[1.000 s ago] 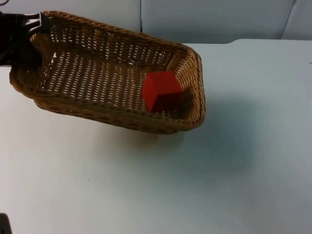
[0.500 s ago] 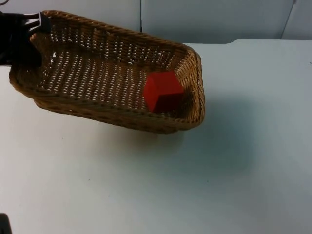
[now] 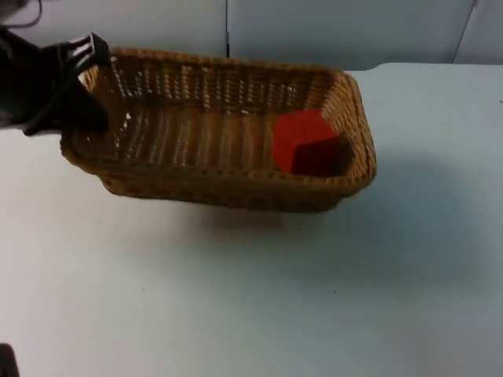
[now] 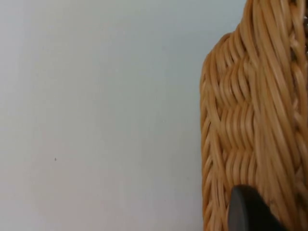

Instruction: Pick up the basket with the left hand and place the cube into the basket with the right hand.

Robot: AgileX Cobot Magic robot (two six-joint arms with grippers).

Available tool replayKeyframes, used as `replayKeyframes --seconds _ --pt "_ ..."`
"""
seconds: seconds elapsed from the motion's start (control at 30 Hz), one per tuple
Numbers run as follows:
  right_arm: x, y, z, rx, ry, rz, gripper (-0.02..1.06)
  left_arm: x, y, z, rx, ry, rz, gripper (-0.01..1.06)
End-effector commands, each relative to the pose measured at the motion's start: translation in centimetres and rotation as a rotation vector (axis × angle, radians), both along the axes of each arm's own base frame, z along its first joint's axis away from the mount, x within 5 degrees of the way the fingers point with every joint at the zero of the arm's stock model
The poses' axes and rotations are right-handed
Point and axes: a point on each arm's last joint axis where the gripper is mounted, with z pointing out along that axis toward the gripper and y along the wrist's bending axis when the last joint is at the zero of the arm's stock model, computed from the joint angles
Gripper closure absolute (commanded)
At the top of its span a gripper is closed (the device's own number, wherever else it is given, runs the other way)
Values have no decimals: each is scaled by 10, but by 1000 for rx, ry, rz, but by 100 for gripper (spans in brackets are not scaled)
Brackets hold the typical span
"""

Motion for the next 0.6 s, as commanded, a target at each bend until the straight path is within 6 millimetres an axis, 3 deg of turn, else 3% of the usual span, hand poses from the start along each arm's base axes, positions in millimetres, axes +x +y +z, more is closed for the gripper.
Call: replayKeyframes --seconds 0.0,0.13,0.3,0.57 --pt "-2 -2 7 5 -25 1 105 3 -6 -6 -56 17 -9 104" --pt "-3 1 6 21 -13 32 105 5 -6 -26 -18 20 -53 92" --pt "-3 2 6 21 -14 53 105 14 -3 -26 69 -30 -110 35" --pt "-3 2 7 12 -21 51 105 31 1 -10 206 -88 -184 35"
